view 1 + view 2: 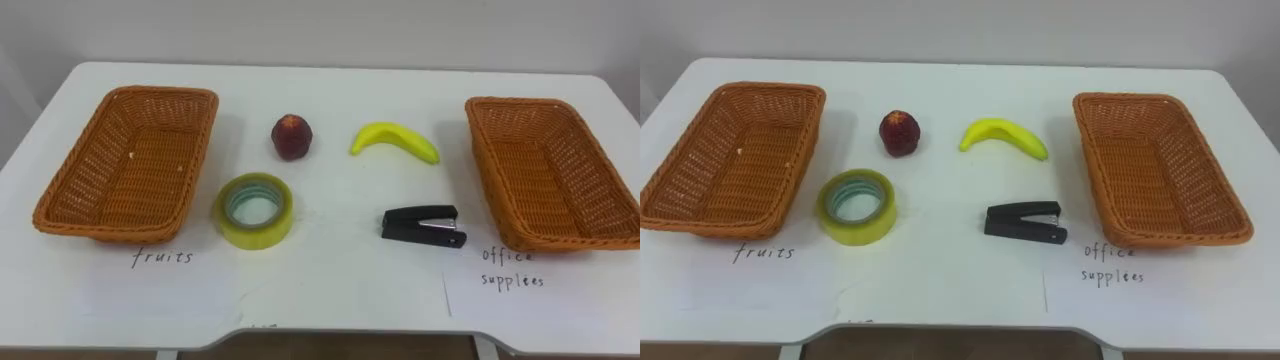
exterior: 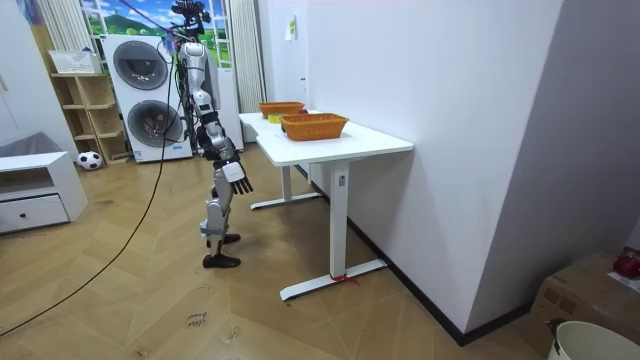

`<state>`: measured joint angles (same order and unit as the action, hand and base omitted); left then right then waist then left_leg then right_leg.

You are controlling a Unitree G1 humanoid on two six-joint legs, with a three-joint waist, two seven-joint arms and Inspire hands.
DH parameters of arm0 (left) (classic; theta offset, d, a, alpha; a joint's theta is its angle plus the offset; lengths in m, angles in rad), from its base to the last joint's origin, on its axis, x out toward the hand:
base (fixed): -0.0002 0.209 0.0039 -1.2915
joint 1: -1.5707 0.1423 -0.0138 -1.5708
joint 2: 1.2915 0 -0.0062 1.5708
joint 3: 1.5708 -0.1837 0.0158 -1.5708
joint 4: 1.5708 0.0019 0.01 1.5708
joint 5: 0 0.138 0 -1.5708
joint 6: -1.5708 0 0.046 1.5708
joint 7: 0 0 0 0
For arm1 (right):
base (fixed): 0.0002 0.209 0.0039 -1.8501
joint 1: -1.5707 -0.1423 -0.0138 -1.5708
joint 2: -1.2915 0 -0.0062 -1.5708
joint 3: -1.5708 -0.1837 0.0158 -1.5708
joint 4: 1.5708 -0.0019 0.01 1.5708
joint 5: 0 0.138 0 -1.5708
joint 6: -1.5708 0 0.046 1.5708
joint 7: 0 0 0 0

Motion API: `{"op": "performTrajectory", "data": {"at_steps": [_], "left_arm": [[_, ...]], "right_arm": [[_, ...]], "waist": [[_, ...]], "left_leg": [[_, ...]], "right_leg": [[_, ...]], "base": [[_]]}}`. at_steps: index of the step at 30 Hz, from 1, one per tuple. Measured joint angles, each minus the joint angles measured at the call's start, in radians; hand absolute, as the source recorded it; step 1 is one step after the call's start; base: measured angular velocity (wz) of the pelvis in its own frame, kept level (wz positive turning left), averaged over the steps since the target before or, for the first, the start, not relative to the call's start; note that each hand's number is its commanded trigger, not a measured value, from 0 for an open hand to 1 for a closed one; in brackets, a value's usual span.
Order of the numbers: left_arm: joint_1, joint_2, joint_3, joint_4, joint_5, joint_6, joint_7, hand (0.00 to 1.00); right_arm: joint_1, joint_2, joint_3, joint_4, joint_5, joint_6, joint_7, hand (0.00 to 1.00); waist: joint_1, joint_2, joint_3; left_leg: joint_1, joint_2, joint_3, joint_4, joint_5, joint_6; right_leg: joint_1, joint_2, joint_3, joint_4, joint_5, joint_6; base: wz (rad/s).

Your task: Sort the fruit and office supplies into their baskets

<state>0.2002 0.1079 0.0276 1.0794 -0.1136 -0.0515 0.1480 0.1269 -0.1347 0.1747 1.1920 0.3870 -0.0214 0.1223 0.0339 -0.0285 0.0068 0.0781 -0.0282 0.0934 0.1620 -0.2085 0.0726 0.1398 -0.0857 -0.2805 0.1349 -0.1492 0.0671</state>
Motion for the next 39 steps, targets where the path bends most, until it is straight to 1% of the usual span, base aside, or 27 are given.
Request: {"op": "performTrajectory", "data": {"at_steps": [3, 9, 11, 14, 19, 21, 24, 26, 27, 29, 31, 33, 34, 36, 37, 39], "left_arm": [[0.0, 0.0, 0.002, 0.0, 0.02, -0.004, 0.003, 0.0], [0.005, 0.0, 0.004, 0.0, 0.059, -0.007, 0.049, 0.0], [0.006, -0.001, 0.004, 0.0, 0.057, -0.007, 0.066, 0.0], [0.005, -0.001, 0.003, 0.001, 0.057, -0.007, 0.068, 0.0], [0.006, -0.002, 0.004, 0.003, 0.044, -0.007, 0.068, 0.0], [0.006, -0.002, 0.005, 0.008, 0.031, -0.007, 0.067, 0.0], [0.012, -0.002, 0.017, 0.012, 0.028, 0.001, 0.067, 0.0], [0.018, -0.003, 0.033, 0.016, 0.028, 0.004, 0.067, 0.0], [0.026, -0.002, 0.043, 0.015, 0.03, 0.004, 0.067, 0.0], [0.032, 0.001, 0.052, 0.015, 0.031, 0.003, 0.068, 0.0], [0.034, 0.005, 0.052, 0.019, 0.03, 0.002, 0.068, 0.0], [0.034, 0.006, 0.052, 0.019, 0.03, 0.0, 0.068, 0.0], [0.04, 0.007, 0.052, 0.019, 0.034, 0.0, 0.067, 0.0], [0.042, 0.013, 0.066, 0.018, 0.038, -0.001, 0.066, 0.0], [0.041, 0.017, 0.085, 0.018, 0.04, -0.001, 0.066, 0.0], [0.043, 0.025, 0.105, 0.017, 0.041, -0.001, 0.066, 0.0]], "right_arm": [[-0.001, 0.0, 0.0, 0.0, 0.001, -0.001, 0.0, 0.0], [0.001, 0.0, -0.001, 0.011, 0.056, -0.001, 0.002, 0.0], [0.01, 0.002, -0.001, 0.011, 0.087, -0.001, 0.002, 0.0], [0.016, 0.006, -0.001, 0.011, 0.13, -0.001, 0.001, 0.0], [0.022, 0.008, -0.013, 0.016, 0.155, -0.001, -0.001, 0.0], [0.034, 0.008, -0.027, 0.016, 0.162, -0.001, -0.007, 0.0], [0.055, 0.012, -0.086, 0.016, 0.179, 0.0, -0.021, 0.0], [0.064, 0.012, -0.124, 0.019, 0.201, 0.002, -0.034, 0.0], [0.071, 0.011, -0.148, 0.019, 0.211, 0.001, -0.044, 0.0], [0.086, 0.01, -0.181, 0.019, 0.229, 0.001, -0.055, 0.0], [0.104, 0.009, -0.225, 0.02, 0.264, 0.001, -0.069, 0.0], [0.115, 0.009, -0.253, 0.019, 0.283, 0.001, -0.084, 0.0], [0.12, 0.009, -0.272, 0.019, 0.284, 0.001, -0.096, 0.0], [0.127, 0.009, -0.313, 0.015, 0.283, 0.002, -0.116, 0.0], [0.128, 0.006, -0.336, 0.01, 0.284, 0.002, -0.132, 0.0], [0.13, 0.002, -0.374, 0.004, 0.285, -0.001, -0.159, 0.0]], "waist": [[0.002, -0.001, 0.001], [0.0, -0.002, 0.0016], [-0.001, -0.001, 0.0008], [-0.003, 0.0, 0.0001], [-0.007, -0.002, -0.001], [-0.008, -0.003, 0.0001], [-0.011, -0.003, -0.0002], [-0.021, -0.004, 0.0003], [-0.034, -0.008, -0.0012], [-0.045, -0.012, 0.0003], [-0.06, -0.018, 0.0007], [-0.061, -0.02, 0.0002], [-0.063, -0.021, -0.0005], [-0.073, -0.024, -0.0009], [-0.082, -0.026, -0.002], [-0.084, -0.029, -0.0041]], "left_leg": [[0.0, 0.0, 0.0, -0.003, 0.0, 0.0], [0.001, 0.0, 0.001, -0.002, 0.0, 0.0], [0.002, 0.0, 0.002, 0.001, 0.0, 0.0], [0.003, 0.0, 0.002, 0.0, 0.0, 0.0], [0.005, 0.0, 0.002, -0.002, 0.0, 0.0], [0.005, 0.0, 0.002, -0.002, 0.0, 0.0], [0.007, 0.0, 0.003, -0.002, 0.0, 0.0], [0.007, 0.0, 0.004, -0.004, 0.0, 0.0], [0.008, 0.0, 0.004, -0.004, 0.0, 0.0], [0.012, 0.0, 0.008, -0.004, 0.0, 0.0], [0.014, 0.001, 0.018, -0.009, 0.0, 0.0], [0.019, 0.003, 0.03, -0.012, 0.0, 0.0], [0.02, 0.003, 0.036, -0.012, -0.001, 0.0], [0.019, 0.003, 0.039, -0.011, -0.001, 0.0], [0.019, 0.003, 0.04, -0.011, -0.001, 0.0], [0.02, 0.005, 0.048, -0.011, -0.001, 0.0]], "right_leg": [[0.0, 0.0, 0.0, 0.0, 0.0, 0.0], [0.0, 0.0, 0.002, -0.001, 0.0, 0.0], [0.0, 0.0, 0.002, -0.001, 0.0, 0.0], [0.0, 0.0, 0.004, -0.001, 0.0, 0.0], [0.002, 0.0, 0.007, -0.001, 0.0, 0.0], [0.002, 0.0, 0.007, -0.001, 0.0, 0.0], [0.003, 0.0, 0.008, -0.001, 0.0, 0.0], [0.004, 0.001, 0.023, -0.001, 0.0, 0.0], [0.004, 0.001, 0.034, -0.001, 0.0, 0.0], [0.004, 0.001, 0.035, -0.001, 0.0, 0.0], [0.002, 0.001, 0.036, -0.001, 0.0, 0.0], [0.001, 0.002, 0.045, 0.0, 0.0, 0.0], [-0.001, 0.002, 0.057, 0.0, 0.0, 0.0], [-0.004, 0.002, 0.06, 0.001, 0.0, 0.0], [-0.005, 0.002, 0.065, 0.002, 0.0, 0.0], [-0.008, 0.004, 0.081, 0.004, 0.0, 0.0]], "base": [[0.0], [0.0], [0.0], [0.0], [0.0], [0.0], [0.0], [0.0], [0.0], [-0.06], [-0.15], [-0.19], [-0.16], [-0.09], [-0.05], [-0.1]]}}
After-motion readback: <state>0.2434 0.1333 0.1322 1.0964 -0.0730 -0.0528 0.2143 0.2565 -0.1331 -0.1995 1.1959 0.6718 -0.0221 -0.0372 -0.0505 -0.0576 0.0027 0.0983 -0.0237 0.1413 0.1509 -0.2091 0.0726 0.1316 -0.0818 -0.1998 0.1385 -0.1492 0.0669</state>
